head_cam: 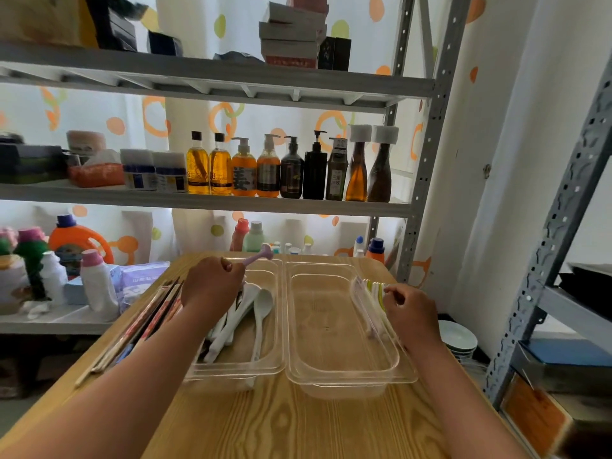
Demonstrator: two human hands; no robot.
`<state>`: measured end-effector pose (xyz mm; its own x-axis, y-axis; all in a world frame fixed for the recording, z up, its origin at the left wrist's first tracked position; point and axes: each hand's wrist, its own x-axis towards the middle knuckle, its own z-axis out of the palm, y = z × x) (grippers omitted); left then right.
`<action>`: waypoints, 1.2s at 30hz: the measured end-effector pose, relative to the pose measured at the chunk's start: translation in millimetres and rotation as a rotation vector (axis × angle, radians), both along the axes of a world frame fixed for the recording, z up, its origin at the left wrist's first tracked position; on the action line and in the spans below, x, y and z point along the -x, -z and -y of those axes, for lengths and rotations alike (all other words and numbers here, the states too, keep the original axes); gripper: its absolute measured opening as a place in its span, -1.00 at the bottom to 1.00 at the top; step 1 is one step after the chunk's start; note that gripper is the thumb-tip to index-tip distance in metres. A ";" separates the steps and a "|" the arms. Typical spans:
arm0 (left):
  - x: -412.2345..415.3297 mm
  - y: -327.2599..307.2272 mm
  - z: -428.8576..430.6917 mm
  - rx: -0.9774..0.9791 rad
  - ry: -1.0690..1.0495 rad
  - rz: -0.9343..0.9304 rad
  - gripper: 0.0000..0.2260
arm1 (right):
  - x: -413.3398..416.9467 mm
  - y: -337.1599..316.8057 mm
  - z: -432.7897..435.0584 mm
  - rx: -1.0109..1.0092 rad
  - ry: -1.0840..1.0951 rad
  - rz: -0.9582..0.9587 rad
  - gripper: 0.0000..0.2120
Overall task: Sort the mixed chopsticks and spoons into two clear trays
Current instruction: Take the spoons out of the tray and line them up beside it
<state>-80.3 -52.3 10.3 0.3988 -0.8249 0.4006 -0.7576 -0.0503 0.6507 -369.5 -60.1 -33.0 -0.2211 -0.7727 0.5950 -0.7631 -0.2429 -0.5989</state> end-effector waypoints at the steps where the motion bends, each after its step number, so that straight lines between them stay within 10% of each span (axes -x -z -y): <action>1: 3.2 -2.5 -2.7 0.047 -0.004 0.029 -0.72 | -5.3 -3.8 -2.2 0.002 -0.016 0.000 -0.81; 11: 54.5 5.0 -34.6 0.497 0.215 0.563 -0.92 | -83.4 -46.0 -28.8 -0.149 -0.429 0.455 -0.80; 17: 73.2 15.2 -37.8 0.709 0.504 0.951 -0.69 | -80.1 -50.2 -36.5 -0.342 -0.449 0.757 -0.92; 24: 80.7 25.9 -38.4 0.710 0.790 1.100 -0.62 | -67.4 -44.8 -43.0 -0.464 -0.466 0.721 -0.83; 30: 76.6 21.1 -22.5 0.707 0.765 1.035 -0.85 | -42.8 -33.2 -23.9 -0.240 -0.166 0.592 -0.84; 36: 42.0 19.5 7.2 0.356 0.455 0.408 -0.95 | 11.4 -14.3 8.6 -0.095 0.166 0.287 -0.77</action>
<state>-122.4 -59.6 -9.2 -0.1940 -0.6653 0.7209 -0.8398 0.4925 0.2284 -380.9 -68.7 -18.7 -0.4967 -0.7611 0.4171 -0.5842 -0.0622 -0.8092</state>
